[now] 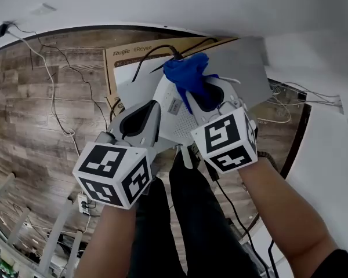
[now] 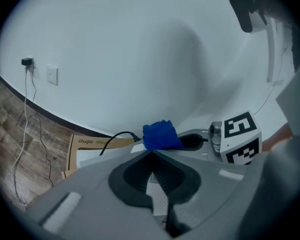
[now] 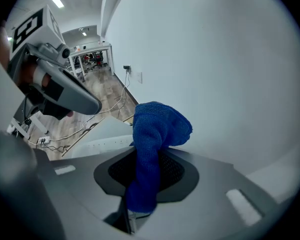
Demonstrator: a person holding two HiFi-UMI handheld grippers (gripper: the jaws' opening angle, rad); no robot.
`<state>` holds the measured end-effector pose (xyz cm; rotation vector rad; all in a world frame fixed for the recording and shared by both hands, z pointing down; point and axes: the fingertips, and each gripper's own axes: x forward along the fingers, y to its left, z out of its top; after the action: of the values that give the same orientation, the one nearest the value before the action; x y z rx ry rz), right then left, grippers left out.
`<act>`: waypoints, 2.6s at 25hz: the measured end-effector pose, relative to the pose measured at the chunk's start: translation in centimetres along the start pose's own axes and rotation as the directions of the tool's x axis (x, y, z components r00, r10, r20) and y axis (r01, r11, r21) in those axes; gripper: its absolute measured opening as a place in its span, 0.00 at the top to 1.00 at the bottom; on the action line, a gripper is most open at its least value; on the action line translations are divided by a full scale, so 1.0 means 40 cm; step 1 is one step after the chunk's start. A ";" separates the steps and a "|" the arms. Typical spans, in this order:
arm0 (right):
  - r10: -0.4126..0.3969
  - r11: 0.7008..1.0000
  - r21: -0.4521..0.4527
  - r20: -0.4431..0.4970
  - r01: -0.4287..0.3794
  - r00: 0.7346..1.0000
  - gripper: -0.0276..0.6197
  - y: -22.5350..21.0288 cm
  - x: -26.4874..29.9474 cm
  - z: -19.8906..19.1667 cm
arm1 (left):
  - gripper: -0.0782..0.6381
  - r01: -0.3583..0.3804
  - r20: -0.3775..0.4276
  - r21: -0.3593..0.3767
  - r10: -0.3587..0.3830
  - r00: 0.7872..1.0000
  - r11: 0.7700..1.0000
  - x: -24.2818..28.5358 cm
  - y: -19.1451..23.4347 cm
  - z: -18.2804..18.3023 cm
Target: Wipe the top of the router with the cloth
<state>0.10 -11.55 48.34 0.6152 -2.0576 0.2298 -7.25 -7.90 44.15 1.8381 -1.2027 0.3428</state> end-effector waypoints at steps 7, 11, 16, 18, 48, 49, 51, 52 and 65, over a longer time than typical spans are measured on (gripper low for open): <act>0.029 0.999 0.036 -0.001 -0.029 1.000 0.78 0.003 -0.067 -0.106 | 0.89 0.047 -0.047 0.051 -0.045 0.998 0.998 0.062 -0.096 -0.005; 0.000 0.996 0.094 0.002 0.000 1.000 0.78 -0.035 -0.104 -0.155 | 0.89 0.060 -0.065 0.074 -0.055 0.996 0.995 0.090 -0.138 -0.004; -0.047 0.990 0.134 0.053 0.039 0.997 0.78 -0.126 -0.183 -0.151 | 0.89 0.065 -0.066 0.107 -0.058 0.996 0.992 0.115 -0.186 0.024; -0.047 0.992 0.122 0.072 0.038 0.996 0.78 -0.150 -0.217 -0.141 | 0.89 0.061 -0.058 0.110 -0.055 0.997 0.992 0.121 -0.207 0.040; 0.101 0.994 -0.055 0.088 -0.096 0.991 0.78 -0.213 -0.104 -0.167 | 0.89 0.054 -0.095 0.141 -0.041 0.995 0.989 0.201 -0.252 0.071; 0.091 0.995 -0.044 0.095 -0.087 0.991 0.78 -0.214 -0.122 -0.163 | 0.89 0.058 -0.092 0.143 -0.045 0.995 0.988 0.197 -0.258 0.076; 0.066 0.998 -0.016 0.110 -0.065 0.992 0.78 -0.216 -0.157 -0.153 | 0.89 0.066 -0.087 0.147 -0.054 0.995 0.987 0.186 -0.266 0.084; 0.052 0.999 0.001 0.117 -0.052 0.992 0.78 -0.217 -0.174 -0.148 | 0.89 0.072 -0.084 0.149 -0.060 0.995 0.986 0.179 -0.268 0.086; -0.107 0.989 0.125 0.204 0.083 0.973 0.78 -0.123 -0.345 -0.079 | 0.89 0.110 -0.069 0.171 -0.100 0.993 0.979 0.017 -0.257 0.033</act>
<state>10.90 -9.92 38.06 0.8387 -2.2214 0.2383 1.46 -7.96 38.45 2.0191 -1.0576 0.4525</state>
